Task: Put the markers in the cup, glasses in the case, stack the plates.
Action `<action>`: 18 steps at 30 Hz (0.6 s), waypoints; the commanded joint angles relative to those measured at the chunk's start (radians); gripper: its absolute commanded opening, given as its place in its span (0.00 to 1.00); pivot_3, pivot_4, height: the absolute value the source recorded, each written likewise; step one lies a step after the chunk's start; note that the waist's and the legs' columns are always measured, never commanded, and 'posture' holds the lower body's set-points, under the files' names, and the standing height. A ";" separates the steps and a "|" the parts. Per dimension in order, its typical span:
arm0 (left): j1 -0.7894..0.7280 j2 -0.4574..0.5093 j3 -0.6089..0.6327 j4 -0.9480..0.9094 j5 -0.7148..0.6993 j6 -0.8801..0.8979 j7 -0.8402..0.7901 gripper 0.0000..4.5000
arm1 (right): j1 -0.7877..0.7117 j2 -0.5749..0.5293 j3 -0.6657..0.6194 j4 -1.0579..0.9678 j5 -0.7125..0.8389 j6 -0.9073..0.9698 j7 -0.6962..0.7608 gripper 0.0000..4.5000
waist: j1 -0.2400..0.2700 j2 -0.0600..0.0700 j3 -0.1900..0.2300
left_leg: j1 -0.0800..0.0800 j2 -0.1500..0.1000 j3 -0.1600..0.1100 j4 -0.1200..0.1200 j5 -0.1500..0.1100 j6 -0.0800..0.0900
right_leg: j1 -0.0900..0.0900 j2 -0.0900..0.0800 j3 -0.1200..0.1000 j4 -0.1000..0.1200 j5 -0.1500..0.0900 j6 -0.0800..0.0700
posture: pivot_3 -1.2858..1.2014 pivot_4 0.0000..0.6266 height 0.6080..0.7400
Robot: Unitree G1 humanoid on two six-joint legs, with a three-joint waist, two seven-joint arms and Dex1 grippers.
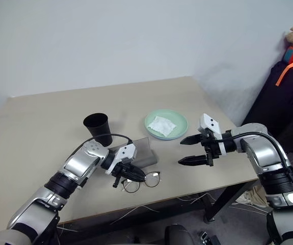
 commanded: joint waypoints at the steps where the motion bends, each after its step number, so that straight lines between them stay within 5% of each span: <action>1: -0.013 0.013 0.007 -0.041 -0.008 0.007 -0.020 0.17 | -0.034 0.002 -0.012 -0.013 0.005 -0.013 -0.001 1.00 | 0.000 0.000 0.000 | 0.000 0.000 0.000 0.000 0.000 0.000 | 0.000 0.000 0.000 0.000 0.000 0.000 | 0.52 0.00 0.97; 4: -0.018 0.015 0.003 -0.040 -0.011 0.031 -0.035 0.17 | -0.036 0.004 -0.012 -0.012 0.005 -0.013 -0.003 1.00 | 0.000 0.000 0.000 | 0.000 0.000 0.000 0.000 0.000 0.000 | 0.000 0.000 0.000 0.000 0.000 0.000 | 0.52 0.00 0.97; 8: -0.022 0.017 0.004 -0.041 -0.005 0.029 -0.037 0.01 | -0.038 0.006 -0.012 -0.011 0.003 -0.014 -0.006 1.00 | 0.000 0.000 0.000 | 0.000 0.000 0.000 0.000 0.000 0.000 | 0.000 0.000 0.000 0.000 0.000 0.000 | 0.52 0.00 0.97; 18: -0.067 -0.007 0.070 -0.089 -0.089 0.108 -0.040 0.01 | -0.045 0.012 -0.005 -0.001 -0.003 -0.020 -0.008 1.00 | 0.000 0.000 0.000 | 0.000 0.000 0.000 0.002 0.000 0.000 | 0.001 0.000 0.000 0.000 0.000 0.000 | 0.52 0.00 0.97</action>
